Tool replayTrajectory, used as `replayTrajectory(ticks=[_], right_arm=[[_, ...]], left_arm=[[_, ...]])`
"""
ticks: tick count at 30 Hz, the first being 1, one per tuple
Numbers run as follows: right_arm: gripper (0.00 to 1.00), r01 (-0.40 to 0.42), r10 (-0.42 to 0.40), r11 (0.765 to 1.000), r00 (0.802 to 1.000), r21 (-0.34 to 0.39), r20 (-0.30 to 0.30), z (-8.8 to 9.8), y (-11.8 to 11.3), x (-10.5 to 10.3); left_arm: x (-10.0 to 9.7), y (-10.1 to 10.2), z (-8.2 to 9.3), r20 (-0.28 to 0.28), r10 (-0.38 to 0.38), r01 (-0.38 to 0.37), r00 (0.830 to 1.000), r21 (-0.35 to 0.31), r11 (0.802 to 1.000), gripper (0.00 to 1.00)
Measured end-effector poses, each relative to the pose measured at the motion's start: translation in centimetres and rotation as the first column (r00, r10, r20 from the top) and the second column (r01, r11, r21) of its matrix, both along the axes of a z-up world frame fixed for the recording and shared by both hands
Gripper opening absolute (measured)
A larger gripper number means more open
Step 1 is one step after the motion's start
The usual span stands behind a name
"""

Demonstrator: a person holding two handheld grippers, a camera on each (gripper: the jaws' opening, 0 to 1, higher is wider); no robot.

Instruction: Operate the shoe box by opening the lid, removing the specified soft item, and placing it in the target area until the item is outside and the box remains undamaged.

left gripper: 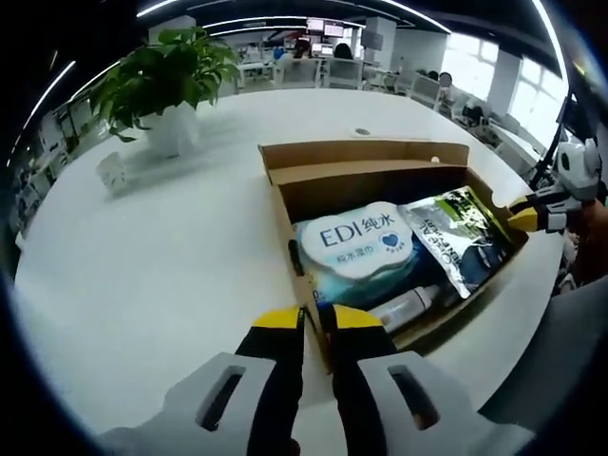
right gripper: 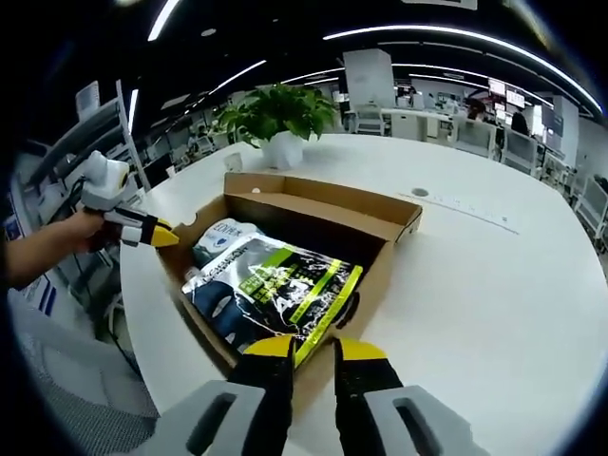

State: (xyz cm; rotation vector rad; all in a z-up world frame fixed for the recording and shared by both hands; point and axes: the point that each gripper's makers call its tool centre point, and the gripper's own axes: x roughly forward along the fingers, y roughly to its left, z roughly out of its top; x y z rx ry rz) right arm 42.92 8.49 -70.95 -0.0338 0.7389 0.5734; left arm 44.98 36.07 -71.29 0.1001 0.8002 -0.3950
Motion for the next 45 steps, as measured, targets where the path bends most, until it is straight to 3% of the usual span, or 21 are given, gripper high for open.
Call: replayTrajectory(ticks=[9,14,18,31,40,45], right_arm=[[0.13,-0.060,0.062,0.998,0.994,-0.028,0.087,2.2,-0.4,1.6],[0.18,-0.120,0.122,0.992,0.988,-0.024,0.094,3.0,0.2,2.5],[0.18,-0.163,0.165,0.986,0.981,-0.025,0.100,3.4,0.8,3.4],[0.22,-0.307,0.316,0.946,0.946,-0.105,0.071,2.6,1.9,5.7],[0.27,-0.342,0.350,0.930,0.936,-0.137,0.035,2.0,1.5,7.0],[0.27,-0.393,0.397,0.909,0.918,-0.140,0.001,1.6,2.1,6.6]], left_arm=[[0.9,-0.5,2.4,0.078,-0.031,0.028,0.997,0.043,0.999,0.15],[1.3,-1.6,3.6,0.119,-0.084,0.075,0.989,0.080,0.994,0.16],[1.6,-3.0,4.5,0.131,-0.112,0.105,0.985,0.064,0.992,0.17],[0.5,-8.4,3.2,0.041,-0.212,0.214,0.976,-0.041,0.976,0.19],[-0.2,-10.0,1.9,-0.038,-0.234,0.229,0.971,-0.108,0.967,0.21],[-0.8,-10.8,1.3,-0.095,-0.241,0.225,0.966,-0.158,0.962,0.21]])
